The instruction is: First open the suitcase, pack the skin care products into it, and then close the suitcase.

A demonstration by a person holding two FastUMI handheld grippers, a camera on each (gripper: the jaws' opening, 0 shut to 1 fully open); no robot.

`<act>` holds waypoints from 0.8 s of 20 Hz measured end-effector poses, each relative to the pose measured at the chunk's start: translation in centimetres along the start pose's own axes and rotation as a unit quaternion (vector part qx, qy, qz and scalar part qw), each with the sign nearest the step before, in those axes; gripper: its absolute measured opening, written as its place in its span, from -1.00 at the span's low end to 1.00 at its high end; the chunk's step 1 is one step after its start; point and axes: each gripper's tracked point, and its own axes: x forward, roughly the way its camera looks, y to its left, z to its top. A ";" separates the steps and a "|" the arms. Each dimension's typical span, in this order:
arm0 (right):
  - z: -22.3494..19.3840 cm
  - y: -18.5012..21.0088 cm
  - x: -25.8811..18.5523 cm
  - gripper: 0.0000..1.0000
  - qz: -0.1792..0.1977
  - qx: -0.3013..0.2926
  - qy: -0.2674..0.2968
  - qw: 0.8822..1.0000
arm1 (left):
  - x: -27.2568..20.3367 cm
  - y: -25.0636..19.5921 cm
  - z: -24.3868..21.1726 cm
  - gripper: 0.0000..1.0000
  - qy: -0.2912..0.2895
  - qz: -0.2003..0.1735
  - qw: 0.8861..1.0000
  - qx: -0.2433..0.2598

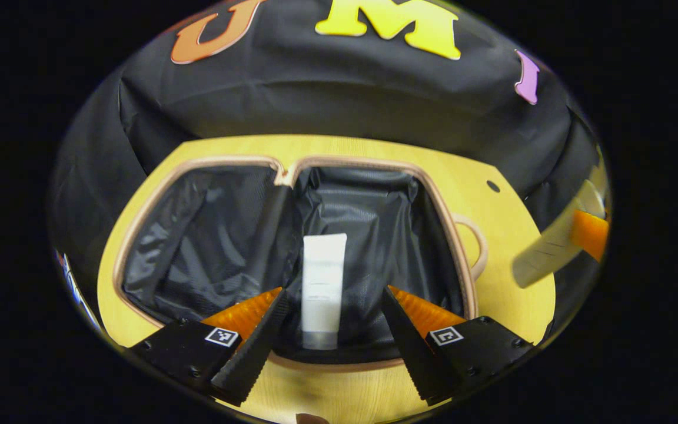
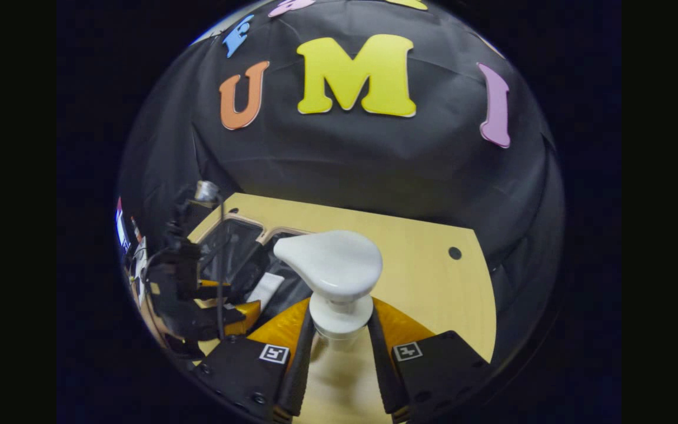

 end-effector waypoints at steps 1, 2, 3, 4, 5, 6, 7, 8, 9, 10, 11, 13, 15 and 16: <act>0.3 1.2 0.8 -0.10 0.010 -0.001 0.001 1.000 | -1.5 0.8 0.6 1.00 -0.026 0.009 1.000 0.004; 0.3 2.4 1.7 -0.06 0.019 -0.001 0.005 1.000 | -2.7 1.0 1.6 1.00 -0.052 0.017 0.998 0.005; -0.2 3.6 2.5 -0.06 0.026 -0.003 0.012 1.000 | -3.8 1.1 2.0 1.00 -0.075 0.026 0.997 0.004; -0.8 4.8 3.3 -0.06 0.034 -0.003 0.024 0.999 | -5.1 1.3 2.7 1.00 -0.096 0.034 0.995 0.001; -1.4 5.9 4.3 -0.06 0.041 -0.001 0.034 0.999 | -5.9 1.1 3.1 1.00 -0.118 0.040 0.992 -0.003; -2.2 6.9 5.3 -0.06 0.046 0.002 0.045 0.998 | -6.8 0.9 3.7 1.00 -0.142 0.042 0.989 -0.004; -3.3 7.6 6.1 -0.06 0.046 0.005 0.060 0.997 | -7.7 0.7 4.4 1.00 -0.169 0.045 0.985 -0.001; -4.4 8.2 6.8 -0.05 0.046 0.006 0.076 0.996 | -8.7 0.2 5.1 1.00 -0.192 0.044 0.980 0.003; -5.6 8.7 7.6 -0.05 0.046 0.008 0.095 0.994 | -10.1 -0.5 5.9 1.00 -0.214 0.046 0.976 0.007; -6.9 9.0 8.1 -0.05 0.043 0.008 0.114 0.993 | -11.3 -0.9 6.4 1.00 -0.232 0.049 0.972 0.010; -7.9 9.2 8.5 -0.05 0.037 0.008 0.133 0.990 | -12.3 -1.3 6.7 1.00 -0.246 0.054 0.968 0.014; -9.0 9.5 8.9 -0.06 0.033 0.013 0.153 0.988 | -13.1 -0.8 7.1 1.00 -0.263 0.060 0.963 0.020; -8.4 9.5 9.5 -0.10 0.027 0.017 0.148 0.988 | -14.9 0.4 7.6 1.00 -0.271 0.069 0.960 0.022; -8.2 9.5 9.8 -0.05 0.022 0.022 0.153 0.988 | -15.8 0.9 7.9 1.00 -0.274 0.073 0.959 0.021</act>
